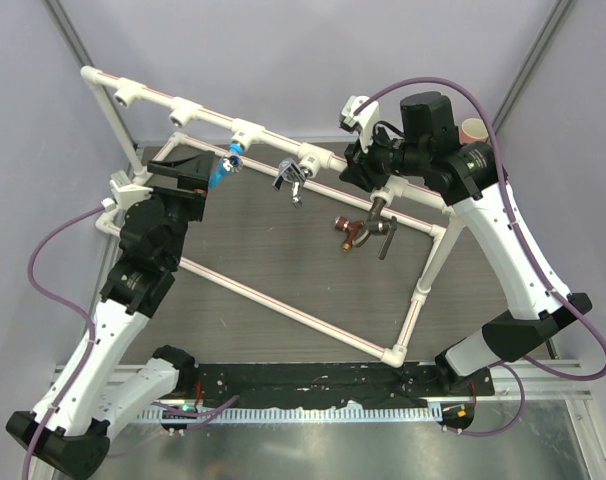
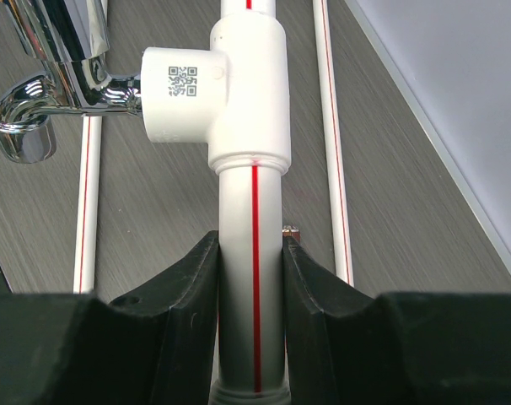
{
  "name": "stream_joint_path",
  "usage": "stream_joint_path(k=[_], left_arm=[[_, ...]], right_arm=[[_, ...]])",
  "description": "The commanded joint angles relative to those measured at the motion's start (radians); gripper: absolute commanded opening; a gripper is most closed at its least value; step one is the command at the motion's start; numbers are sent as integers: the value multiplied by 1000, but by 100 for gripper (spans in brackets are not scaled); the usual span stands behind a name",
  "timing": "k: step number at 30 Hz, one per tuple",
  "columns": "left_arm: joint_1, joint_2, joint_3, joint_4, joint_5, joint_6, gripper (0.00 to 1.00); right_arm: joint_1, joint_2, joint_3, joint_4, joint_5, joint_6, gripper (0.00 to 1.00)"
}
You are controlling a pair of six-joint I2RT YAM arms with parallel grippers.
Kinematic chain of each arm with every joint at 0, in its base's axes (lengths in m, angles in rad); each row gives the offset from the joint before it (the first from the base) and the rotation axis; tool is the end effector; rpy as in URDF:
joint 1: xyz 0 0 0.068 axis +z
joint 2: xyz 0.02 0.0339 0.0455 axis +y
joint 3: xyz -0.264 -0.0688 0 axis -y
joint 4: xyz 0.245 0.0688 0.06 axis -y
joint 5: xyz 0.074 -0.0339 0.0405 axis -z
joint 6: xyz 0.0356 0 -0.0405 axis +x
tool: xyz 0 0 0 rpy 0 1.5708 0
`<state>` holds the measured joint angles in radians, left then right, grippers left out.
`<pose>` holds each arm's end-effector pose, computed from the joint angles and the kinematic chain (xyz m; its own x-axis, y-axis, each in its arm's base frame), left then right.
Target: Install the water faucets
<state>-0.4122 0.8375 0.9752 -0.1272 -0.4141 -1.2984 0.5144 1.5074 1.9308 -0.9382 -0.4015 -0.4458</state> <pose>0.1746 -0.0607 0.4038 0.0044 -0.9643 -0.2650 0.0088 0.2650 -0.9642 0.2499 0.1572 0.4798 -0.0638 -0.4919 -0.8683 -0.8606 0.4676 -0.2017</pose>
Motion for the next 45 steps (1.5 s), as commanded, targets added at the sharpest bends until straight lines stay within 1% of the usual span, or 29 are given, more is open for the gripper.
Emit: stream_joint_path(k=[1,7,11,22,25,28,29,31,32,34,35,38,42,45], left_arm=[[26,-14,10,24,125,-33,100],[30,-6,-26,81,192,-99,98],[30,9,-21,87,232,-113,97],[30,34,-44,181,290,-197,86],[30,37,-44,199,294,-206,80],[30,37,-44,216,294,-213,71],[30,35,-44,216,294,-214,65],[30,31,-47,221,285,-211,59],[30,25,-47,215,276,-197,52],[30,17,-47,206,261,-176,45],[30,8,-44,193,242,-159,38],[32,3,-29,172,232,-69,31],[32,12,29,137,239,59,26],[32,34,91,87,242,186,24]], right_arm=[[13,27,-32,9,-33,24,1],[13,22,-30,9,-33,24,1],[13,20,-30,9,-33,24,1],[15,22,-32,10,-37,25,1],[15,22,-30,10,-37,27,1],[15,22,-32,10,-36,25,1],[15,22,-32,12,-34,25,1],[15,22,-33,10,-34,25,1],[15,22,-33,12,-34,25,1],[15,20,-35,10,-33,24,1],[15,19,-33,10,-33,24,1],[15,19,-36,10,-33,22,1],[15,20,-36,12,-33,24,1],[13,19,-36,12,-33,25,1]])
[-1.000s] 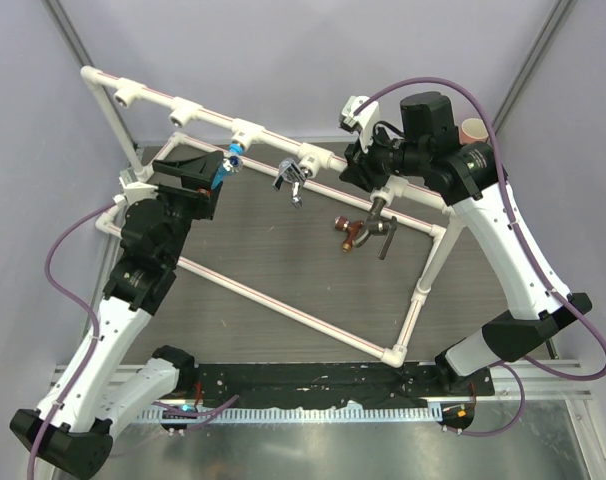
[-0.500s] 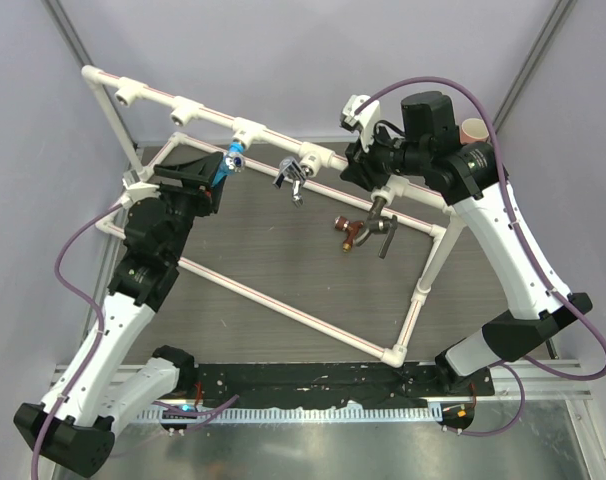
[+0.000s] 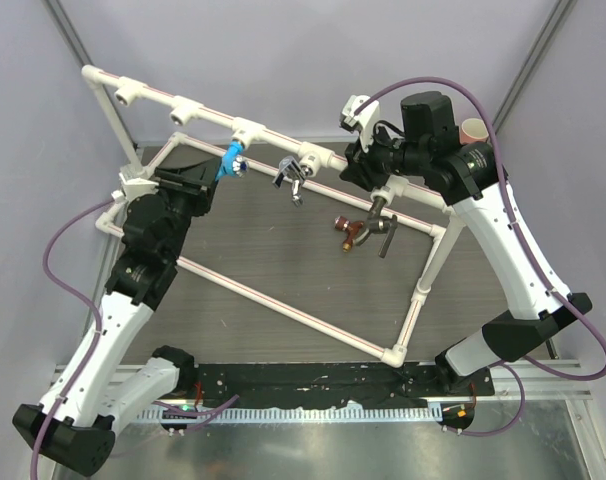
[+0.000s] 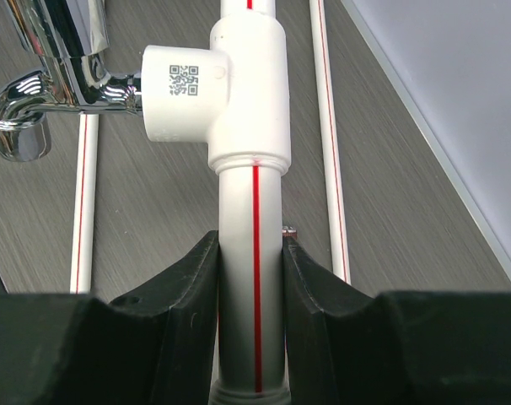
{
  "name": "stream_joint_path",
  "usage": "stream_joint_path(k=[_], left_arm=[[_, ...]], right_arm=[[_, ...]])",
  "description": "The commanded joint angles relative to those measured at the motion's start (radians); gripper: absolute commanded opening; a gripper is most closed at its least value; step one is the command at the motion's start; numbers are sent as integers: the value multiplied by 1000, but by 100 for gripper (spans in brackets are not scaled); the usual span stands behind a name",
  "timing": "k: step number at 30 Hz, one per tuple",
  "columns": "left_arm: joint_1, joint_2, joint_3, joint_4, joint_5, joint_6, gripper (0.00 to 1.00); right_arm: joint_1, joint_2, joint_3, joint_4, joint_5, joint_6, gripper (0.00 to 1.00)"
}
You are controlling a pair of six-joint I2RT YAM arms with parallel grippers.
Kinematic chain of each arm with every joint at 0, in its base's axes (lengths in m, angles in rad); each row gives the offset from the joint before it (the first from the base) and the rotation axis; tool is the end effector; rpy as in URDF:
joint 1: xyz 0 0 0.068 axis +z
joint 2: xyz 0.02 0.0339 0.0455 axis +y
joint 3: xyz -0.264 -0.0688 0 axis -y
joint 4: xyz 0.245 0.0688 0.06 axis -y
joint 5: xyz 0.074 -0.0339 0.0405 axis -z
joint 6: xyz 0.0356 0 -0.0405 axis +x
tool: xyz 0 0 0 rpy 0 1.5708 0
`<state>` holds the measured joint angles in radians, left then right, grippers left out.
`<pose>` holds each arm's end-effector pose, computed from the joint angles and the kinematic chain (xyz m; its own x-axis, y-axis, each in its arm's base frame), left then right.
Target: Install the water faucets
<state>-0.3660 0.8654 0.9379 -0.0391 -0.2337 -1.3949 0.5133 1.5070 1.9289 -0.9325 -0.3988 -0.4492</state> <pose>0.1873 -0.0630 0.3957 -0.1245 -0.9780 -0.1673 0.0538 0.1617 -0.9854 0.2505 0.1571 0.4798 -0.0588 -0.4925 -0.8683 -0.8583 0.4691 -0.2079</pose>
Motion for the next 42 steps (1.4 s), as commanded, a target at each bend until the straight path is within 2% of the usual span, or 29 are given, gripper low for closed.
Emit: stream_joint_path(k=[1,6,10,13,14,15,17,18,20,25,31,36,42], left_arm=[[-14,12,150,-22,59,359,24],[-14,49,271,-139,50,569,22],[-14,49,285,-186,22,620,26],[-14,-6,201,-150,-24,532,51],[-14,-50,141,-124,-64,498,64],[-14,-72,107,-105,-84,414,70],[-16,-115,29,-53,-127,343,82],[-14,-146,10,-47,-136,261,85],[-14,-163,-28,-18,-138,194,91],[-16,-134,-74,89,-20,-17,92],[-17,-25,-88,220,99,-121,90],[-33,3,-86,242,71,-141,87],[-47,15,-87,286,33,-147,77]], right_arm=[[16,19,-34,6,-35,29,1],[17,21,-34,6,-35,29,1],[17,24,-33,6,-37,30,1],[17,24,-31,6,-35,29,1],[17,25,-31,6,-35,29,1],[17,24,-31,6,-35,29,1],[17,24,-33,6,-35,30,1],[17,25,-33,6,-37,30,1],[17,27,-31,6,-37,29,1],[19,27,-33,6,-38,29,1],[19,19,-33,6,-35,27,1],[17,22,-34,8,-34,26,1],[19,25,-33,8,-35,26,1]])
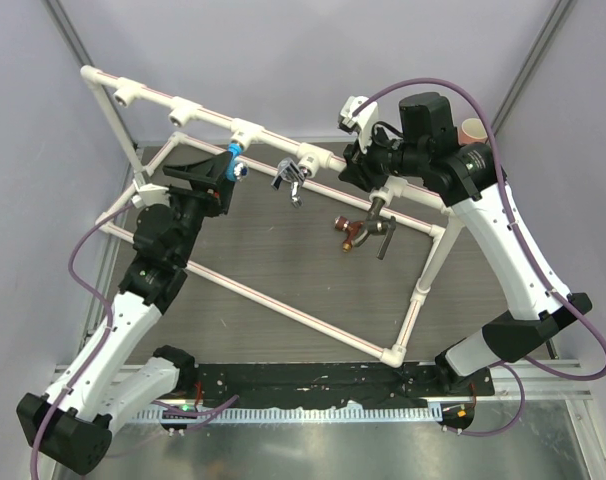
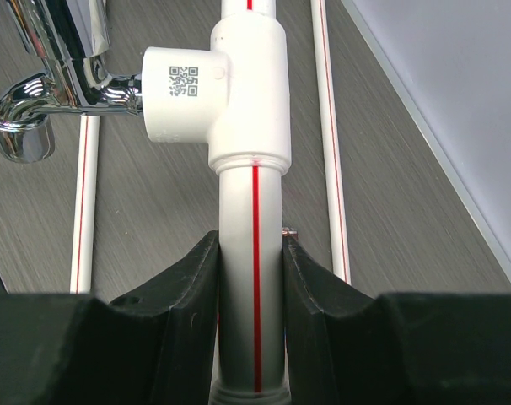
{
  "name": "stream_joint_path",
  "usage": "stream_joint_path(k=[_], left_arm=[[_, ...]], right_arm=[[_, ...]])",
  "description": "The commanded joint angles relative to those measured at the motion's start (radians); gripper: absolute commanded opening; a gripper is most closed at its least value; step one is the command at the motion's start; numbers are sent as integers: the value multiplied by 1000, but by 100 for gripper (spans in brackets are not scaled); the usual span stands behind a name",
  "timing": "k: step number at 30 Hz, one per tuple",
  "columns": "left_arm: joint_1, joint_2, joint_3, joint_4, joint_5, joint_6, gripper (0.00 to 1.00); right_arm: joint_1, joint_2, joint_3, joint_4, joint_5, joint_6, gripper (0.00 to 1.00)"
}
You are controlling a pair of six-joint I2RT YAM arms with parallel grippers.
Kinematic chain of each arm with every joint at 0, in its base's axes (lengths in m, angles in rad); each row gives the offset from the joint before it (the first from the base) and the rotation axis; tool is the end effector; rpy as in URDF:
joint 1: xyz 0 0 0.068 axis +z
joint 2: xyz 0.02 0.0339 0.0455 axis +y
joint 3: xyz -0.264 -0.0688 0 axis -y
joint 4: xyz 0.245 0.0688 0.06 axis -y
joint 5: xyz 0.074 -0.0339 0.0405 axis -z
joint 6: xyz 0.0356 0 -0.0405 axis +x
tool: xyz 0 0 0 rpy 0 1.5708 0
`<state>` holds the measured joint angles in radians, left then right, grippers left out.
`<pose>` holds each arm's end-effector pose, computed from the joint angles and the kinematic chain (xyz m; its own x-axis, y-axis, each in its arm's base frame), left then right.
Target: Install the water faucets
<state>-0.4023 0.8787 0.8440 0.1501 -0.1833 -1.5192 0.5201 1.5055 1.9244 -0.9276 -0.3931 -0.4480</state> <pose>0.1928 -0.0750 0.3808 -0.2126 -0.9767 -0.0303 0.1171 0.0053 -0.9931 0.2497 0.1587 0.4793 -0.0563 -0.4934 -0.8680 -0.8585 0.4678 -0.2102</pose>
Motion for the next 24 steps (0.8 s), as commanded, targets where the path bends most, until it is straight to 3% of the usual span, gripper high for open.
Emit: stream_joint_path(k=[1,6,12,19,20,24], left_arm=[[-18,5,12,103,-16,-21,74],[-32,25,27,124,-7,-19,59],[-33,-20,35,50,-37,63,22],[-33,-61,160,-176,-82,451,7],[-33,-57,179,-200,-81,591,6],[-33,-18,294,-363,-78,922,4]], right_arm=[[12,30,-30,1,-41,25,1],[12,25,-31,1,-36,26,1],[12,25,-34,3,-36,23,1],[12,19,-34,1,-35,22,1],[12,19,-33,1,-35,22,1],[14,18,-34,1,-36,22,1]])
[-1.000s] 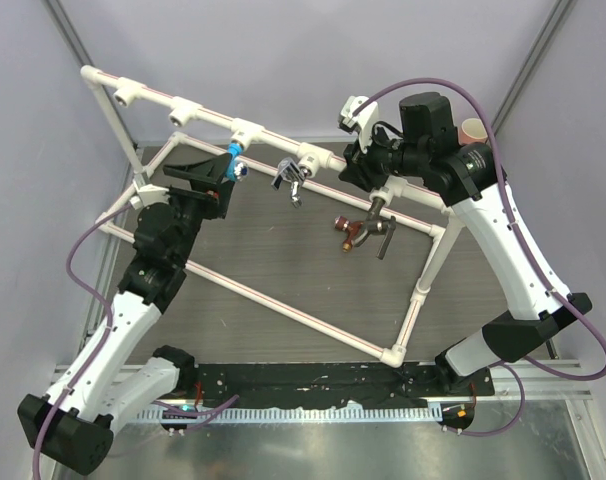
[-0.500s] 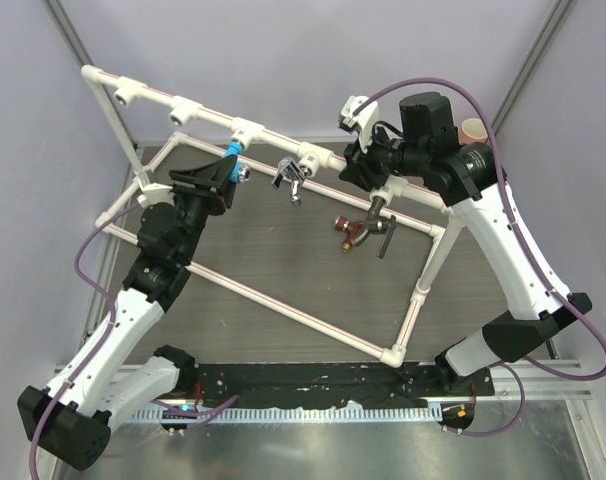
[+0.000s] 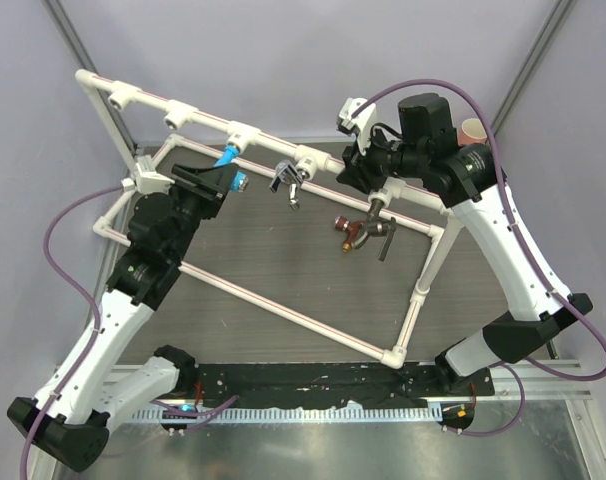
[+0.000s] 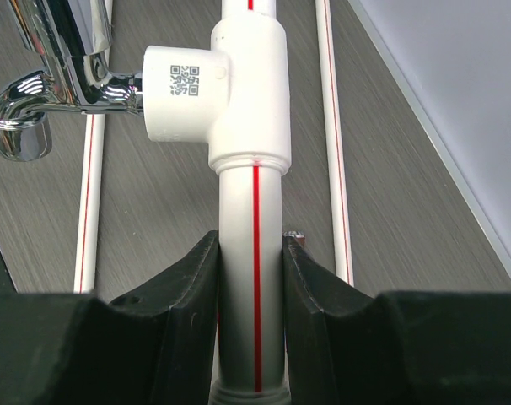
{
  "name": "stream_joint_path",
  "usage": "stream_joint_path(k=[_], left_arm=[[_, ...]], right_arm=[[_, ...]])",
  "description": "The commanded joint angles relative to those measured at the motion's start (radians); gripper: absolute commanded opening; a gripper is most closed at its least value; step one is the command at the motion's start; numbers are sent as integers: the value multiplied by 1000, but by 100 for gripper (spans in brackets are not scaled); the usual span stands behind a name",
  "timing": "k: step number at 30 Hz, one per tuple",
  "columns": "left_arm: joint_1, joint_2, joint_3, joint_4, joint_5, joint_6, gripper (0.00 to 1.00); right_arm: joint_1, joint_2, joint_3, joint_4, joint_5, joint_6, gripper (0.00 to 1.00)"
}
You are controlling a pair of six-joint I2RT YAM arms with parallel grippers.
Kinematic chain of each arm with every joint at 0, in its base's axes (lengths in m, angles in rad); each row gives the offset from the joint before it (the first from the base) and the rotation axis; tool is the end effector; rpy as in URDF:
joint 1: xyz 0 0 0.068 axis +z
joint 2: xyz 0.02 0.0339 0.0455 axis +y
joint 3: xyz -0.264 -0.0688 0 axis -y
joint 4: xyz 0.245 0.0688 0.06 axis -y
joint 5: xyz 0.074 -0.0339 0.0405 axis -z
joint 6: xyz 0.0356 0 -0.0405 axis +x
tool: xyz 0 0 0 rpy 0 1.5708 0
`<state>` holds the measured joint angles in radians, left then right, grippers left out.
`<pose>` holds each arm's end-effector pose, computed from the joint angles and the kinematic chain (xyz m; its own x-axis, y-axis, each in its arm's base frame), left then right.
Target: Install the water faucets
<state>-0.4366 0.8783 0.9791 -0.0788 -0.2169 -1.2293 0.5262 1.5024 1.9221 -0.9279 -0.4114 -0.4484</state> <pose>0.1826 -0.0767 0.4034 -0.1987 -0.9227 -0.3304 0.0918 0.3181 -0.9436 0.2474 0.1602 0.4796 -0.0486 -0.4878 -0.8716 -0.8695 0.4501 -0.2034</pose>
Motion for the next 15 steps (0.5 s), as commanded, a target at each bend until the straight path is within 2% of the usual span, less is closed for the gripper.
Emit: stream_joint_path(k=[1,6,8,11,15], left_arm=[[1,-9,167,-147,-41,690,4],[-2,42,207,-203,-3,1087,2],[-10,56,216,-223,-15,1184,2],[-56,62,216,-236,-62,1376,2],[-206,70,211,-236,-218,1649,2]], right_arm=[[6,21,-32,1,-18,22,1],[6,22,-31,1,-23,25,1],[6,21,-31,3,-21,24,1],[6,21,-29,1,-21,22,1],[6,27,-29,1,-21,24,1]])
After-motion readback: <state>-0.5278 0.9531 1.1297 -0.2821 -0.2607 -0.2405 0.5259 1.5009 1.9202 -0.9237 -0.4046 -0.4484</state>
